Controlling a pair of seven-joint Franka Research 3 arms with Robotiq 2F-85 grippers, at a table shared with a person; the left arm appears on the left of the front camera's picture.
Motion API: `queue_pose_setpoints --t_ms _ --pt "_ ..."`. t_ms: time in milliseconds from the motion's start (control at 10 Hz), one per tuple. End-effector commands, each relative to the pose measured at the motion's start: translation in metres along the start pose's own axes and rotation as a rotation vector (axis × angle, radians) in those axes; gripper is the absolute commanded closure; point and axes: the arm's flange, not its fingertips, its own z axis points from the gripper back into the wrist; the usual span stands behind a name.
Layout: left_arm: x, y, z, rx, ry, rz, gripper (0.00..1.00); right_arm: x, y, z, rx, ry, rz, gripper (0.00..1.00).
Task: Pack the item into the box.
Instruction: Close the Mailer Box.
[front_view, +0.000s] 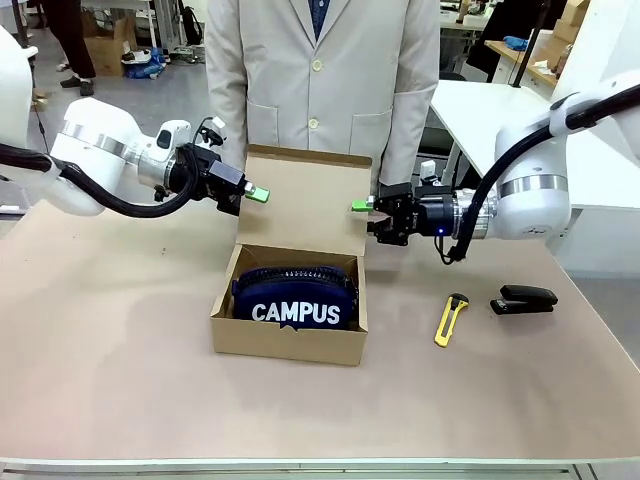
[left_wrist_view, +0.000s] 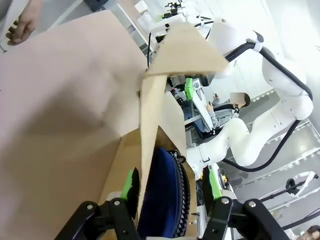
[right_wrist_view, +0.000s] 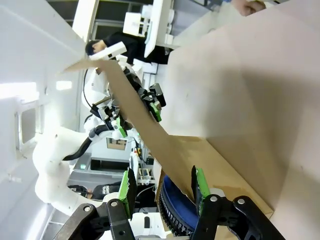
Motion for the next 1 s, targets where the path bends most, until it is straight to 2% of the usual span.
queue_pose_setpoints --t_ms 0,200,400,600,900 --pt "0.007 0.002 0.001 -0.008 0.007 0.013 0.34 0.003 0.001 -0.001 -0.009 0.002 -0.009 0.4" --pt "0.0 0.003 0.0 -0.001 -0.001 0.002 0.34 0.0 -0.001 0.0 0.0 0.0 -0.001 0.4" --pt "-0.004 -0.023 -0.004 0.057 -0.053 -0.194 0.34 -0.009 0.013 -0.004 0.05 0.039 0.219 0.4" --pt "-0.015 -0.035 -0.008 0.108 -0.118 -0.352 0.34 -0.018 0.019 -0.006 0.053 0.009 0.382 0.4" --pt "-0.03 -0.045 -0.011 0.114 -0.117 -0.468 0.34 -0.034 0.029 -0.007 0.07 -0.033 0.611 0.4"
